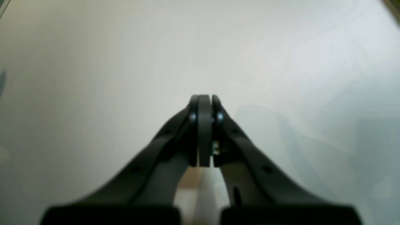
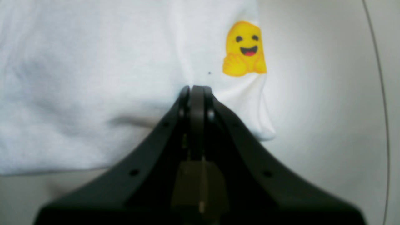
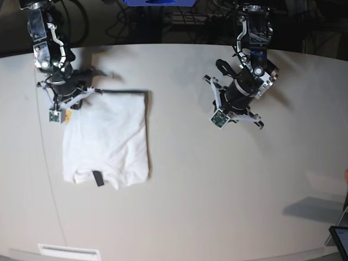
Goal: Fold the T-shirt properly
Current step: 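Release the shirt and raise the left gripper away, then press the left gripper onto the folded shirt to flatten it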
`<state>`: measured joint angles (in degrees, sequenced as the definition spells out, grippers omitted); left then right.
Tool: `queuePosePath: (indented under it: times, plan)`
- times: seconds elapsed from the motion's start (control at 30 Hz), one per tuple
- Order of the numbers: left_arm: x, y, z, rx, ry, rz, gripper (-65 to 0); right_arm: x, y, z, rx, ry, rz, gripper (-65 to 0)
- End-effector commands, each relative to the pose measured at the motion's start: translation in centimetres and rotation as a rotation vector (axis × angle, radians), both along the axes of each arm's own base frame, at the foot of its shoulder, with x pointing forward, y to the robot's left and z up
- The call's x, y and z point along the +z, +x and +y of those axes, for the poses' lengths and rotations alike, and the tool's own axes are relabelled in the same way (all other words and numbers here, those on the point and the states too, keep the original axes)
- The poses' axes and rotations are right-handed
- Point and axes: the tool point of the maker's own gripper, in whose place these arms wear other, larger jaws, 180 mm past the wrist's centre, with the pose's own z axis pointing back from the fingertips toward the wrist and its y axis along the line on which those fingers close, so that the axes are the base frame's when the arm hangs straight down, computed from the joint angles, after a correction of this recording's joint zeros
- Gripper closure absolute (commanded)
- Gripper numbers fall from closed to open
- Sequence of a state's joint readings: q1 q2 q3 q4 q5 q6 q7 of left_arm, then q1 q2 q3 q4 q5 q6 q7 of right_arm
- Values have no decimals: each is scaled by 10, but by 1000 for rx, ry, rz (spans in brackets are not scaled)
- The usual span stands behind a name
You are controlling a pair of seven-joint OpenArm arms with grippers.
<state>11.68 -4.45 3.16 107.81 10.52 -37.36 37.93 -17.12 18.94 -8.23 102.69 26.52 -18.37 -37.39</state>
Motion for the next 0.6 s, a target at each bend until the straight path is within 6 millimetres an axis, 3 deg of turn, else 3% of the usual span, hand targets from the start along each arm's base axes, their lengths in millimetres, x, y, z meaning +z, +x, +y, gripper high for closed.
queuePosePath:
  times: [0.0,0.17,0.4,0.47,0.57]
  plan:
    - [13,7,-1,-2,-11,-48,0,17,10,1,6,-3,-58,-1]
    - [14,9,-1,-1,-11,-53,0,23,0,8,20,13,-65,-1]
    - [17,9,-6,-7,-27,-60,0,26,3,9,22,12,-80,-1]
    - [28,12,-13,-17,-44,-92,0,41,11,11,32,13,-124,-1]
    - [62,19,-45,-54,-156,-177,0,71,29,10,52,-1,-225,0]
